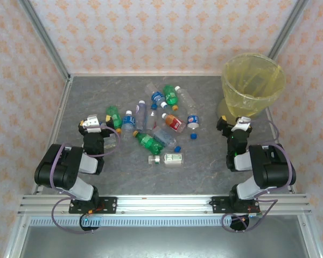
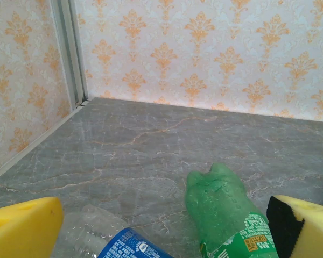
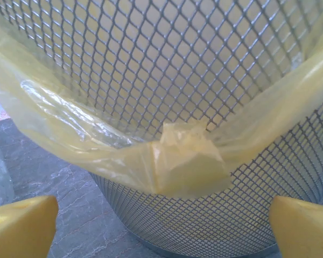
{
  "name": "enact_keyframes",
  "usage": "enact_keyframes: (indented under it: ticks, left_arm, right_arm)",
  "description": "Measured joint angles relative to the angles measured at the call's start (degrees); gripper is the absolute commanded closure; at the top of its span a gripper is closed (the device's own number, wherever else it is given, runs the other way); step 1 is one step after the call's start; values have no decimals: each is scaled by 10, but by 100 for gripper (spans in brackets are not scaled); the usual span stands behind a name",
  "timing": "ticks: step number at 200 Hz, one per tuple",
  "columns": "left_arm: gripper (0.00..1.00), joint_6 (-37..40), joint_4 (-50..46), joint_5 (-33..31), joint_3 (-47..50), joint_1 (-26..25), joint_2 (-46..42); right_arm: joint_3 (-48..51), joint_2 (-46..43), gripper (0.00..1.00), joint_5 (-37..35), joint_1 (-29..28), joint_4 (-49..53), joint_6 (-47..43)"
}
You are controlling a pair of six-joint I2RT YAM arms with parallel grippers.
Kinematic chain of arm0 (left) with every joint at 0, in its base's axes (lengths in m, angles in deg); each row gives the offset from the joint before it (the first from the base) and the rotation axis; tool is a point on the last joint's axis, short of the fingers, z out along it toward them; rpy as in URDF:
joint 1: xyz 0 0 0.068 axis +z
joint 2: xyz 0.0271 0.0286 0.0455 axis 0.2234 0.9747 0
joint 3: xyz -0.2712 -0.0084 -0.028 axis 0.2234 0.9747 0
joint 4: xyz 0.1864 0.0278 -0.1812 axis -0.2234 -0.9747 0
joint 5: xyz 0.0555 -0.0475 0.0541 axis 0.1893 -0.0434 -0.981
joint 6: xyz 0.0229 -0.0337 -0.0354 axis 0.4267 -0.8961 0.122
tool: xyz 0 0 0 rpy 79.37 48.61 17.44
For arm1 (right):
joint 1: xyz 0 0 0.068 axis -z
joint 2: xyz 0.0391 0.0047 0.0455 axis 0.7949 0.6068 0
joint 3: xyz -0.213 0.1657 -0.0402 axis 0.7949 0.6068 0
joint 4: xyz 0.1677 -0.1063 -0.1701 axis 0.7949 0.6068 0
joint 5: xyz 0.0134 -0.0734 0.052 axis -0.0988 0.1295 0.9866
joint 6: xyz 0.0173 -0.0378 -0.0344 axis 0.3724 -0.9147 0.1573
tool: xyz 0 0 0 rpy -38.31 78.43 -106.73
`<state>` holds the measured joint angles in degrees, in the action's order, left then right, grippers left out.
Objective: Put the plastic bottles in the bin
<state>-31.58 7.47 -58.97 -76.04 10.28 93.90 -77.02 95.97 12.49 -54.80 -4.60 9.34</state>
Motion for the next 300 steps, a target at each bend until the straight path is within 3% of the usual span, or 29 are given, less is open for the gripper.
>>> enact_keyframes:
  ticks: [300]
  left_arm:
    - [0,-5,-17,16,-8,15,0]
  right_arm:
    - [0,0,0,0,0,0,0]
